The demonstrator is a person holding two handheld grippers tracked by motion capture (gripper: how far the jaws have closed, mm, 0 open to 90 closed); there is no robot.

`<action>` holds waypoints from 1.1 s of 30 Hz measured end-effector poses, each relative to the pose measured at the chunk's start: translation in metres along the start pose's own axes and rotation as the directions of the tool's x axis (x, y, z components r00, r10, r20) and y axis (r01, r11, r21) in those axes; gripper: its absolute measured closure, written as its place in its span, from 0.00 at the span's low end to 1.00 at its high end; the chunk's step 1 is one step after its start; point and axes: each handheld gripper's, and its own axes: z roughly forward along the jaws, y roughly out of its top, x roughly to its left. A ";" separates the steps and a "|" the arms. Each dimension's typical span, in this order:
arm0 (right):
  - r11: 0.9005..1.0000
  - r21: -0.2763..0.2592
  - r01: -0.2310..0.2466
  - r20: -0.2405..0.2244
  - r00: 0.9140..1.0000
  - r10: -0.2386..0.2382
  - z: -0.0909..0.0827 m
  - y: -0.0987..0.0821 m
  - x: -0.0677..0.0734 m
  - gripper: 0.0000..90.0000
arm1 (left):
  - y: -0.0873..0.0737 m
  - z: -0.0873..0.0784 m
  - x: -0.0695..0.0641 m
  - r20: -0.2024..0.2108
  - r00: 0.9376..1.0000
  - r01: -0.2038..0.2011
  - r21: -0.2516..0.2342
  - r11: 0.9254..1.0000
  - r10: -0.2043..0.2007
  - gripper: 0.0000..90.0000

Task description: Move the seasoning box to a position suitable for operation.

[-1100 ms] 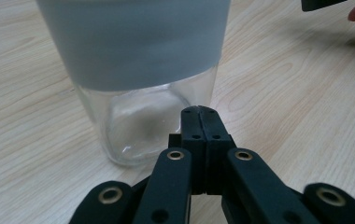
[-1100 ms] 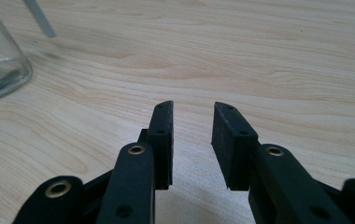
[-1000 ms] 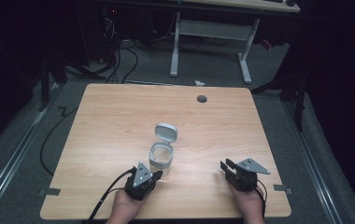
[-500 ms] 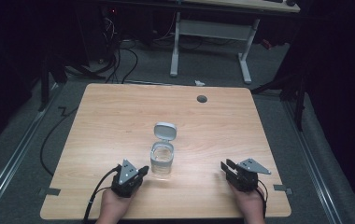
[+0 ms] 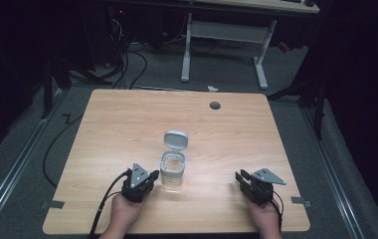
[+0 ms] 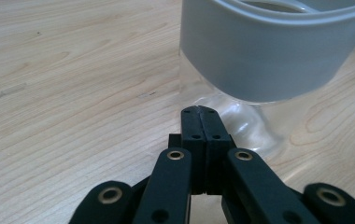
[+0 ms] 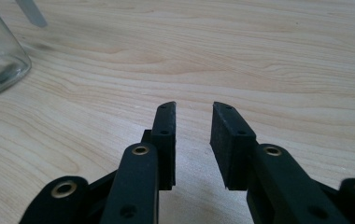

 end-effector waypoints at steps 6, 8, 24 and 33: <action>1.000 0.007 -0.004 0.003 1.000 0.004 0.001 0.000 0.000 0.80 | -0.004 -0.002 -0.009 0.022 1.000 0.003 0.006 1.000 -0.003 1.00; 1.000 0.007 -0.008 0.003 1.000 0.008 0.001 0.000 0.000 0.80 | -0.004 -0.003 -0.010 0.028 1.000 0.003 0.009 1.000 -0.004 1.00; 0.996 -0.028 0.088 -0.096 0.991 -0.090 0.009 0.021 0.041 0.86 | -0.017 -0.021 -0.017 0.073 0.997 0.016 0.036 0.999 -0.018 0.95; 0.996 -0.028 0.086 -0.153 0.984 -0.090 0.036 0.047 0.063 1.00 | -0.025 -0.017 -0.032 0.129 0.992 0.004 0.060 0.998 -0.012 0.99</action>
